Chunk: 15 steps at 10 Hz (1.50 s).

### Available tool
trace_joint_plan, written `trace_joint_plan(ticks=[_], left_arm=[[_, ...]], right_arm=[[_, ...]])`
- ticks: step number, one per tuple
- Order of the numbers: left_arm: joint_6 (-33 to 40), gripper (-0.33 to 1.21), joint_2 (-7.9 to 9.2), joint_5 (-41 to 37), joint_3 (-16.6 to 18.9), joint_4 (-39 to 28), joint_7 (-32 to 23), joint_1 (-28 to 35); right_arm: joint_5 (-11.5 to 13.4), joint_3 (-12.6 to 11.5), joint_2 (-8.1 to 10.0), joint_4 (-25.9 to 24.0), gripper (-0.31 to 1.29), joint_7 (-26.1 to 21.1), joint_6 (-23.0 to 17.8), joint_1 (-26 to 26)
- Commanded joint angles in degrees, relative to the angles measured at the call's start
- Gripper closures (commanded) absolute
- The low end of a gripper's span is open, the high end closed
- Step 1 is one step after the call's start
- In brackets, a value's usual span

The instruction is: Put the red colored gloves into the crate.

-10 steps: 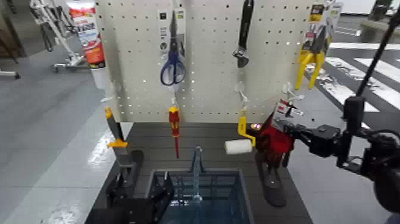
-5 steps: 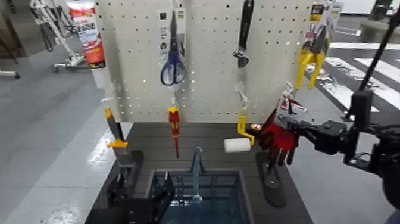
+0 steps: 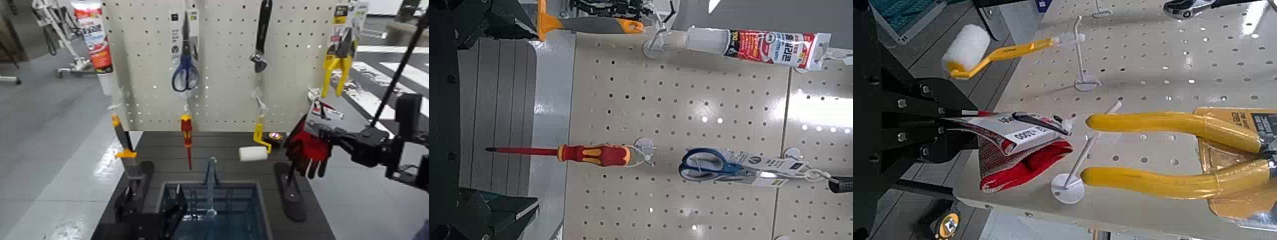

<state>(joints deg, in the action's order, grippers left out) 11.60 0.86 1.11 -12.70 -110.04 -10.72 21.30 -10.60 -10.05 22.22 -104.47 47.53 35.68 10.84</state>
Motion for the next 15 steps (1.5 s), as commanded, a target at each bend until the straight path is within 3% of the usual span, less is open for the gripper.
trace_joint_plan(ticks=[1,8,15], left_arm=[[0.0,0.12,0.02,-0.1,0.2,0.0,0.0,0.1],[-0.1,0.12,-0.07,-0.1,0.2,-0.1,0.0,0.1],[-0.3,0.12,-0.07,0.2,0.0,-0.2,0.0,0.1]], right_arm=[[0.0,-0.1,-0.87,-1.7,1.24,0.3,0.2,-1.0],[-0.5,-2.2,-0.95,-12.3,1.23,1.9,5.4,-4.7],[-3.1,-2.5,-2.97,-20.3,1.23,5.1,12.6,-7.2]])
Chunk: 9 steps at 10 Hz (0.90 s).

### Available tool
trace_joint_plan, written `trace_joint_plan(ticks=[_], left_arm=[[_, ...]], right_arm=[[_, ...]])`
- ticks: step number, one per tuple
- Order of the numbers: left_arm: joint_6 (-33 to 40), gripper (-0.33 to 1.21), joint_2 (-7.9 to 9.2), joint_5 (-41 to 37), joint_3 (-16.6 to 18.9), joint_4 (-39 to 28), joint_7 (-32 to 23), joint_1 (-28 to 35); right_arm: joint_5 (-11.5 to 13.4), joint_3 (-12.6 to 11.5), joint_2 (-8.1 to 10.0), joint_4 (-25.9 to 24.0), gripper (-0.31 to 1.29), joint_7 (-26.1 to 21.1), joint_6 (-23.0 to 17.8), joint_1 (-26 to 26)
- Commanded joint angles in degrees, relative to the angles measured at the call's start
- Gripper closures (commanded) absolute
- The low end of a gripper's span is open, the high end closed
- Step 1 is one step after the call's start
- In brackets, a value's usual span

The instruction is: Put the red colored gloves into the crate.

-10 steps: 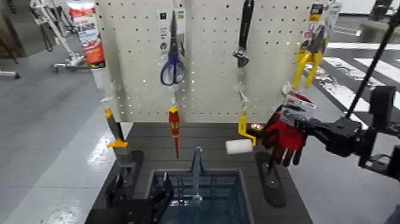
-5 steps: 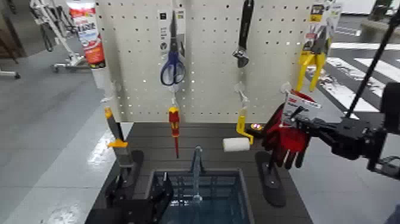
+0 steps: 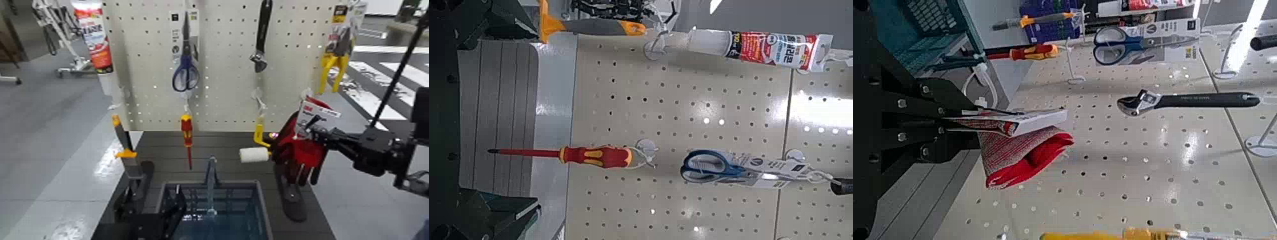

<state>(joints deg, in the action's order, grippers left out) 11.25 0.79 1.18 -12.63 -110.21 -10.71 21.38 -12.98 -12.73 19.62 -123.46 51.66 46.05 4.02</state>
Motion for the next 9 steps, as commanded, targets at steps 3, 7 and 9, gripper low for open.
trace_joint_plan(ticks=[3,7,9], left_arm=[[0.0,0.12,-0.18,0.2,0.2,0.0,-0.2,0.0],[0.0,0.12,0.0,0.2,0.3,0.0,-0.3,-0.1],[0.1,0.12,0.09,0.2,0.2,0.0,-0.3,-0.3]], right_arm=[[-4.6,1.0,-1.51,-1.6,1.23,1.5,3.7,-1.6],[-6.1,4.6,-2.83,0.9,1.23,2.0,4.6,-2.5],[-6.2,6.8,-3.62,3.1,1.23,2.7,4.5,-3.0]])
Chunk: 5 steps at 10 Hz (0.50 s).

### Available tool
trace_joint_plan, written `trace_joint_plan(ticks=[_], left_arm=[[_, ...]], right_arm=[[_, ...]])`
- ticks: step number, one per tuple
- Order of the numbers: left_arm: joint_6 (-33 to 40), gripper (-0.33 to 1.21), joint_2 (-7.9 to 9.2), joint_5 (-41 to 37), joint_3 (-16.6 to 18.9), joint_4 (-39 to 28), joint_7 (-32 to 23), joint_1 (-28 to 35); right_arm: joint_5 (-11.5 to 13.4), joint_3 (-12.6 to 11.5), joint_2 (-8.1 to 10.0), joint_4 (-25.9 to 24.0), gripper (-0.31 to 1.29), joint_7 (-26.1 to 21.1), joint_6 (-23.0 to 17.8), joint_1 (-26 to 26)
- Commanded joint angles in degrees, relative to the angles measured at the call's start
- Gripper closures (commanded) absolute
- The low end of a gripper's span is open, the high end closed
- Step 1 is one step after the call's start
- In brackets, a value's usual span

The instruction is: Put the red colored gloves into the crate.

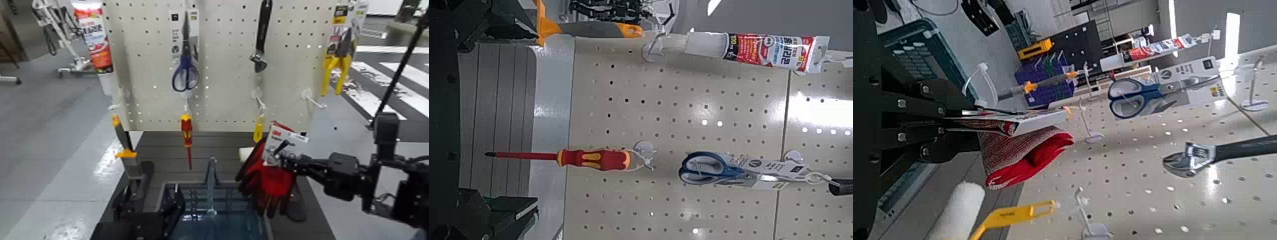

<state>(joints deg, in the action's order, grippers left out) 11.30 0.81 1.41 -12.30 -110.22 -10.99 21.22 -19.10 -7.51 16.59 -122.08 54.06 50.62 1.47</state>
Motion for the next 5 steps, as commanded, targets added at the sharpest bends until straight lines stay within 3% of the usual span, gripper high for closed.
trace_joint_plan(ticks=[1,5], left_arm=[[-0.1,0.12,0.07,0.0,-0.2,0.0,0.0,-0.1],[-0.1,0.12,0.16,0.0,-0.4,0.0,0.0,-0.1]], right_arm=[[-0.1,2.3,-0.94,3.0,1.23,1.0,-0.7,-0.9],[1.7,4.3,-1.73,7.9,1.23,2.4,-4.5,-2.2]])
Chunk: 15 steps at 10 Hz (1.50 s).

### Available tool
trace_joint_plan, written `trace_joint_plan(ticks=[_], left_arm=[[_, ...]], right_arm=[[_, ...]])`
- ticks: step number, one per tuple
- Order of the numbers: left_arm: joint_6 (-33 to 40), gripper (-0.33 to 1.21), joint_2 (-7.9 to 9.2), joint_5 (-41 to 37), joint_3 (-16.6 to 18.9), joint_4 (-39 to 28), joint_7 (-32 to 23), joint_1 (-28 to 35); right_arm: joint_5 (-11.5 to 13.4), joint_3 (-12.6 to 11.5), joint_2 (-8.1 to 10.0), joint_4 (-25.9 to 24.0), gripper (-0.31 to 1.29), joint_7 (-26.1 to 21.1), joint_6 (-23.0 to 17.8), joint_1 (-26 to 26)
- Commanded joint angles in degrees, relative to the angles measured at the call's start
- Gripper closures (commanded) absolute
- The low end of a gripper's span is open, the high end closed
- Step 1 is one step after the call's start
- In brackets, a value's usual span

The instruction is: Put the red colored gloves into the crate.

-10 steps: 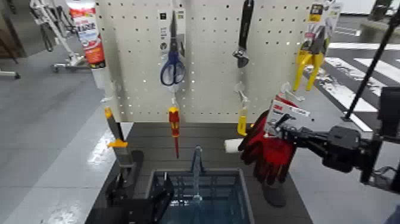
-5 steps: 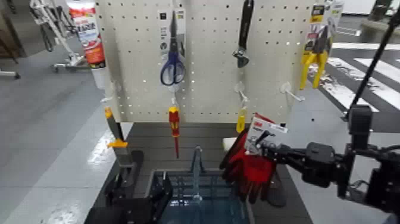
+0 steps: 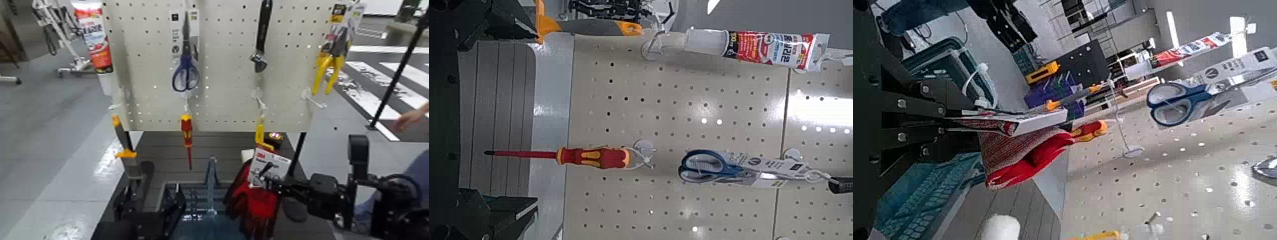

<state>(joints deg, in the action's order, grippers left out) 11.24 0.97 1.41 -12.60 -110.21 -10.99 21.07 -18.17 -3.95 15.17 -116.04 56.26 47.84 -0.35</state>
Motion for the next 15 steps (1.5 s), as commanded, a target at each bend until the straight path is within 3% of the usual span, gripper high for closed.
trace_joint_plan(ticks=[1,7,9,11,12,15], left_arm=[[-0.1,0.12,-0.09,-0.1,-0.1,0.1,0.0,0.0],[-0.3,0.12,0.0,-0.1,-0.4,0.1,0.2,-0.2],[-0.3,0.12,-0.09,-0.1,-0.5,0.2,0.2,-0.2],[-0.3,0.12,-0.09,-0.1,-0.6,0.2,0.2,-0.2],[-0.3,0.12,-0.09,-0.1,-0.6,0.2,0.2,-0.1],[-0.3,0.12,-0.09,-0.1,-0.6,0.2,0.2,-0.1]], right_arm=[[1.8,1.2,-0.76,2.8,1.23,0.5,-2.4,-0.4],[3.2,4.4,-1.46,6.3,1.23,1.4,-4.2,-0.4],[4.1,4.4,-1.37,7.1,1.08,1.4,-4.0,-0.5],[3.6,4.4,-1.55,7.5,0.17,1.7,-3.7,-0.6],[3.3,4.2,-1.55,7.5,0.05,1.8,-3.9,-0.7],[2.8,3.8,-1.64,7.5,0.05,1.8,-4.1,-0.7]])
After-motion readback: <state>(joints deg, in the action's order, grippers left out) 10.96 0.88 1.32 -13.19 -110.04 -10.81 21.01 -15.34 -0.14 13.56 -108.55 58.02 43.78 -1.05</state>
